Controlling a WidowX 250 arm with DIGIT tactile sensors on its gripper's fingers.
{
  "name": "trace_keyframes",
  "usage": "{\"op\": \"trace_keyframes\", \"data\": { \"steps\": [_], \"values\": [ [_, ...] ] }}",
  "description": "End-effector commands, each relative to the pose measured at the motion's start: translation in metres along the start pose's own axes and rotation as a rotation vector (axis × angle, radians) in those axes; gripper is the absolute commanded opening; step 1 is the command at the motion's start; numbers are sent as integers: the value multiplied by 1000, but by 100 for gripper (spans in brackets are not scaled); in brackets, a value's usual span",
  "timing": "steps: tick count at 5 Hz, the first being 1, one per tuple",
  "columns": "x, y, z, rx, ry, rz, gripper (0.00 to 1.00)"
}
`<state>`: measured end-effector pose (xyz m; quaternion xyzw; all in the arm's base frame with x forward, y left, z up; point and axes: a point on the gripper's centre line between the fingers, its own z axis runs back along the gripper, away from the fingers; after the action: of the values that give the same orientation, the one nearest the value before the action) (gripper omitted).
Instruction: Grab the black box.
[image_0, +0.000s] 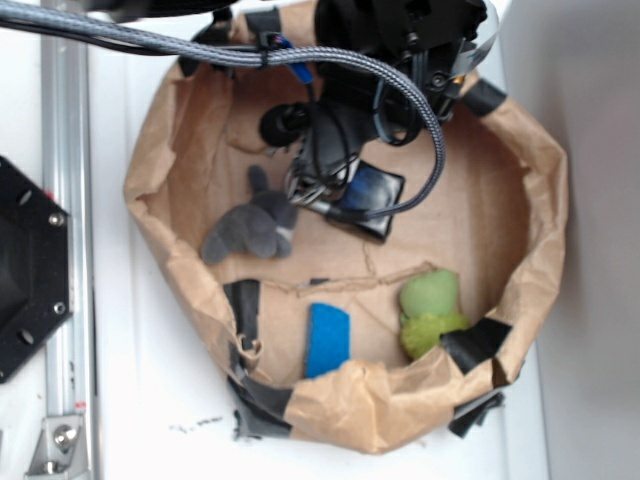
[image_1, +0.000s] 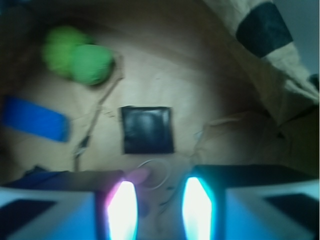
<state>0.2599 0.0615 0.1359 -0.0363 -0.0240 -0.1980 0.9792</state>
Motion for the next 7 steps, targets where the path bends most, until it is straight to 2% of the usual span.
{"op": "trace_keyframes", "data": {
  "steps": [1, 2, 3, 4, 5, 6, 7],
  "values": [
    [20, -29, -12, 81, 50, -98, 100],
    [34, -23, -49, 125, 118, -88, 100],
    [30, -8, -62, 104, 111, -77, 100],
    [22, -4, -75, 123, 112, -34, 100],
    [4, 10, -83, 90, 114, 70, 100],
    [6, -2, -94, 50, 74, 156, 100],
    [9, 3, -97, 81, 36, 165, 100]
  ]
}}
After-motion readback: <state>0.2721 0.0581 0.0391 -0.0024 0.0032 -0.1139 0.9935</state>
